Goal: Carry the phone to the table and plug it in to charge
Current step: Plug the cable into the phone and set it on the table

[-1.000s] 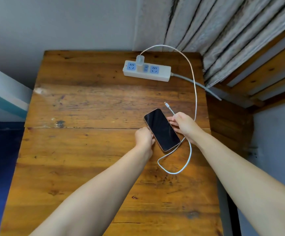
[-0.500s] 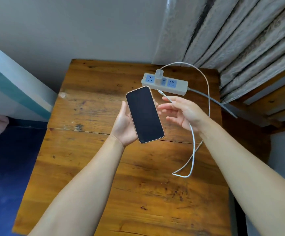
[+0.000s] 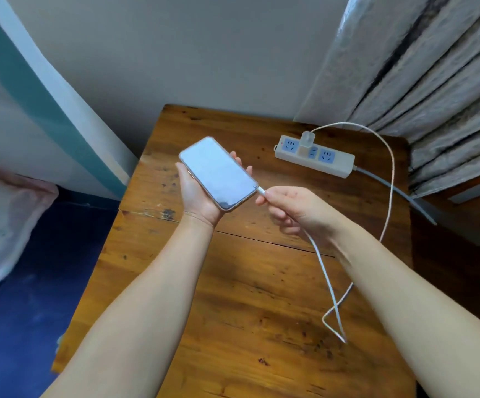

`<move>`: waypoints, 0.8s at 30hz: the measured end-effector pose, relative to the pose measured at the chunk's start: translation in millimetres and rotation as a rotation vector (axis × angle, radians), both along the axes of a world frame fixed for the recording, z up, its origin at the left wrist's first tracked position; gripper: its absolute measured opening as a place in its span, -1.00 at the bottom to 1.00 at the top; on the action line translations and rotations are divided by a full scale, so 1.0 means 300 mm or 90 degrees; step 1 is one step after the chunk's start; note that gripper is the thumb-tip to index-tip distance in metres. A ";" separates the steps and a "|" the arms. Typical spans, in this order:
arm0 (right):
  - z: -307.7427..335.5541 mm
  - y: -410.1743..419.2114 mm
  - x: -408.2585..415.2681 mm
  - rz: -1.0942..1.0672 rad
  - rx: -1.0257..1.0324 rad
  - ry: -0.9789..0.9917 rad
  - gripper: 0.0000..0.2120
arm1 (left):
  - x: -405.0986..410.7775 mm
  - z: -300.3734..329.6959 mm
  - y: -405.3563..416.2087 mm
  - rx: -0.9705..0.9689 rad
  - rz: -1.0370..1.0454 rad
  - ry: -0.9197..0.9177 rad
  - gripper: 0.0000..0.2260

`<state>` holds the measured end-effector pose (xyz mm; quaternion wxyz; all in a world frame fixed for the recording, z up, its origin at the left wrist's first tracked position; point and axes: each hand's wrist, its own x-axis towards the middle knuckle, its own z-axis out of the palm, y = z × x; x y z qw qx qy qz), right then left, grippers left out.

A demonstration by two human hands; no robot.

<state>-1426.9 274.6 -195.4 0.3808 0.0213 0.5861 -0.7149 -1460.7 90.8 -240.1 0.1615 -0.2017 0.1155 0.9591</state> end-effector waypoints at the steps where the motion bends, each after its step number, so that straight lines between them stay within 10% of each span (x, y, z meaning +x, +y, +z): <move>1: 0.006 -0.020 0.012 0.024 0.026 0.028 -0.75 | -0.006 0.007 -0.008 0.004 0.010 0.004 -0.28; 24: -0.041 -0.133 0.119 -0.072 0.142 0.123 -0.77 | 0.003 0.060 -0.022 -0.106 -0.054 0.045 -0.28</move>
